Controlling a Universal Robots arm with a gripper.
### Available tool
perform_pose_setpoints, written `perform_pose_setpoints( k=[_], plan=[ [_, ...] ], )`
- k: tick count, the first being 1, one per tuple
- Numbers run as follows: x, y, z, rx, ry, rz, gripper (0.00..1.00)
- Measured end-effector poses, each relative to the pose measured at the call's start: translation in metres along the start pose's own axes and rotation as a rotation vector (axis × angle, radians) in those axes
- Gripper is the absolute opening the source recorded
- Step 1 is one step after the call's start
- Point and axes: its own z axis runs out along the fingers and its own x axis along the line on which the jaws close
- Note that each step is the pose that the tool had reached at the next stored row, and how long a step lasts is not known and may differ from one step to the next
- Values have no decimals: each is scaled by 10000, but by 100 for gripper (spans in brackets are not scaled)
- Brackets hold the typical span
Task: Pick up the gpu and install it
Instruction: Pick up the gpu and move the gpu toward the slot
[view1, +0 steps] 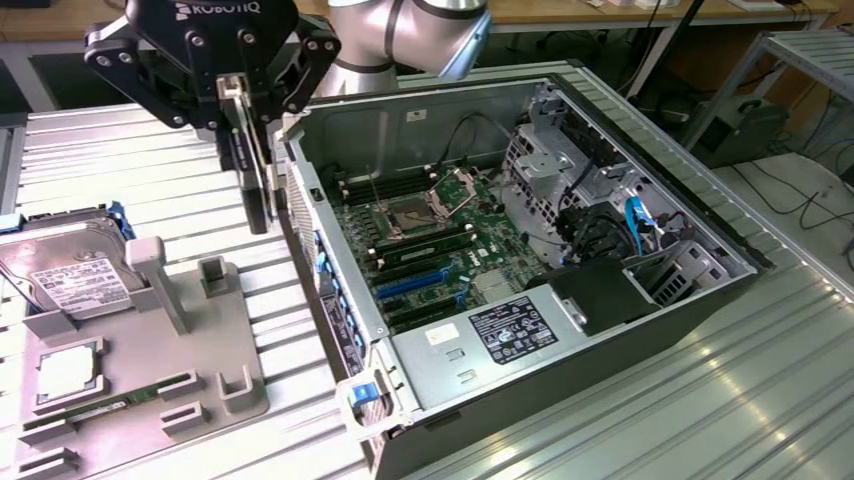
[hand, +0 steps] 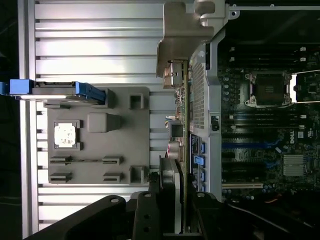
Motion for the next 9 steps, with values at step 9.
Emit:
perform_pose_setpoints(
  k=[9],
  plan=[
    [-115, 1, 1, 0, 0, 0, 28]
  ],
)
